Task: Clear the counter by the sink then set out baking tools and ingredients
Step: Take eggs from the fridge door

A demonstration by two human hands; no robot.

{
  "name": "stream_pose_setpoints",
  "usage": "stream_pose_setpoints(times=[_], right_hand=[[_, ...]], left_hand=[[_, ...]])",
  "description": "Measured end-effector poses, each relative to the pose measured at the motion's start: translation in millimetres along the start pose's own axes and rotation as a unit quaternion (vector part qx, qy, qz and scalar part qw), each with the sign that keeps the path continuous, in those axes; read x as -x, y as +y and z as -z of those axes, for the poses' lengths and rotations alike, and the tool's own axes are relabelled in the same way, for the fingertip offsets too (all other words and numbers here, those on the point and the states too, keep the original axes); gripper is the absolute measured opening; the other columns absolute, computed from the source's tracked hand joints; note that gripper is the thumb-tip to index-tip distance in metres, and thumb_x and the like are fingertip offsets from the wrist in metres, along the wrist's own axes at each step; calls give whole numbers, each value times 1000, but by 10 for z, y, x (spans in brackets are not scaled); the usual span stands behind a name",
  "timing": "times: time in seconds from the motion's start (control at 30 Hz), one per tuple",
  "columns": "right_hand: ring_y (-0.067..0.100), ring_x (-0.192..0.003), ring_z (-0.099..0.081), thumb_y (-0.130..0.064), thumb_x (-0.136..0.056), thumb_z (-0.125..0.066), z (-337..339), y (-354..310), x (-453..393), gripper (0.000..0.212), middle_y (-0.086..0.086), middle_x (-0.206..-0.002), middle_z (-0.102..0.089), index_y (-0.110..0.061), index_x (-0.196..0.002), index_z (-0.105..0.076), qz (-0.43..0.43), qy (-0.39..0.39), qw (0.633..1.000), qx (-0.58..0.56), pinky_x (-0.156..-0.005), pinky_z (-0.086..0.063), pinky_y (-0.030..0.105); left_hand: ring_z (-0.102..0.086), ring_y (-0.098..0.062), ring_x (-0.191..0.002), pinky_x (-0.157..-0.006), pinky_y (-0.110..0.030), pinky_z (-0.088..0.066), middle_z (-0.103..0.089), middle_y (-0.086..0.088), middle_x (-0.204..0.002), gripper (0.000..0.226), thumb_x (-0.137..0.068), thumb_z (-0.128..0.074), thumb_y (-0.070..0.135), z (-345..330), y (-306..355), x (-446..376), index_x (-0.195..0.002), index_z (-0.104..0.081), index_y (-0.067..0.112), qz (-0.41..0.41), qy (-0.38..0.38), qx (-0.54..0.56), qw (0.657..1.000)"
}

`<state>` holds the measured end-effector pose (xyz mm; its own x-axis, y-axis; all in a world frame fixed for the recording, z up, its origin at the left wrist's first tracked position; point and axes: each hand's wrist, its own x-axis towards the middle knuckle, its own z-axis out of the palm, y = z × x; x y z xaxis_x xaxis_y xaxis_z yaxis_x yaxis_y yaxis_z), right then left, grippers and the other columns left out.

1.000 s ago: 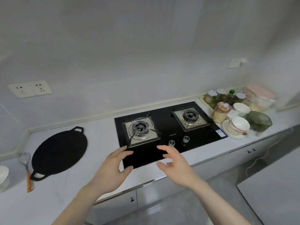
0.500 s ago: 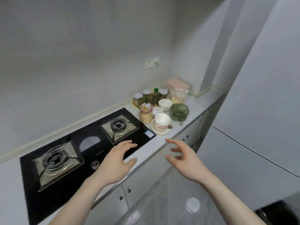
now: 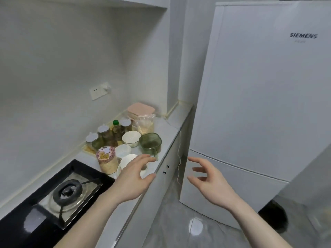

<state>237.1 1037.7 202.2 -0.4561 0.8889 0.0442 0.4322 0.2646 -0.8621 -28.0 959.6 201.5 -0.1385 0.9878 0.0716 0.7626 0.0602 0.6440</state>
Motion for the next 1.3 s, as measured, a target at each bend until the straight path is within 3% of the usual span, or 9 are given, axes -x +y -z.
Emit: stream_pose_setpoints(times=[0.07,0.2,0.3,0.6,0.9,1.07,1.2,1.3], right_hand=[[-13,-116,-53,-23,-93,-70,67,-22,-130,47,-25,-131,-55,-46,-131,-56,-12,24,1000,-5,-91,-52,17],[-15,-115,-53,-23,-94,-70,193,-8,-374,46,-27,-132,-54,-46,-131,-56,-26,69,997,-14,-88,-51,13],[-14,-115,-54,-23,-94,-70,333,49,-508,46,-26,-134,-55,-45,-132,-56,-38,100,994,-20,-86,-50,10],[-11,-118,-55,-26,-94,-69,916,183,-1055,47,-23,-137,-54,-46,-134,-55,-40,144,989,-22,-88,-51,15],[-16,-115,-53,-24,-94,-69,1556,471,-1578,48,-26,-137,-54,-44,-135,-54,-40,151,988,-19,-85,-50,10],[-15,-115,-53,-24,-94,-69,1773,560,-1762,47,-27,-135,-54,-44,-134,-54,-37,150,988,-19,-89,-50,15],[-14,-116,-54,-22,-94,-69,1880,631,-1822,47,-27,-137,-54,-45,-133,-55,-34,155,987,-19,-90,-50,16],[-14,-115,-54,-22,-94,-69,1875,662,-1812,46,-29,-137,-53,-46,-131,-55,-38,154,987,-16,-90,-50,15]], left_hand=[[-43,4,-127,-97,-6,-28,-43,23,-145,45,-93,-65,38,24,-6,-325,-136,-55,38,-23,-15,-2,1000],[-44,-2,-133,-111,-25,-35,-45,18,-148,48,-91,-65,40,61,89,-1018,-138,-54,35,-70,-46,-3,996],[-42,-7,-136,-113,-28,-34,-45,12,-148,52,-92,-66,37,47,274,-1543,-141,-51,31,-94,-68,-11,993],[-44,-15,-137,-112,-42,-43,-36,5,-157,72,-90,-68,36,-41,912,-2860,-153,-34,27,-101,-53,53,992],[-27,-22,-151,-120,-46,-32,-20,0,-167,103,-83,-71,46,-344,1293,-3947,-161,-10,20,-32,-16,108,994],[-56,-13,-124,-105,-28,-43,-57,4,-142,66,-89,-71,37,-489,1469,-4201,-146,-45,18,-33,-14,188,981],[-59,-14,-124,-110,-38,-45,-60,5,-137,64,-87,-72,44,-585,1438,-4272,-140,-46,18,-50,-11,210,976],[-58,-17,-126,-109,-35,-46,-59,-2,-139,50,-97,-66,29,-612,1407,-4224,-138,-45,12,-45,-14,259,965]])
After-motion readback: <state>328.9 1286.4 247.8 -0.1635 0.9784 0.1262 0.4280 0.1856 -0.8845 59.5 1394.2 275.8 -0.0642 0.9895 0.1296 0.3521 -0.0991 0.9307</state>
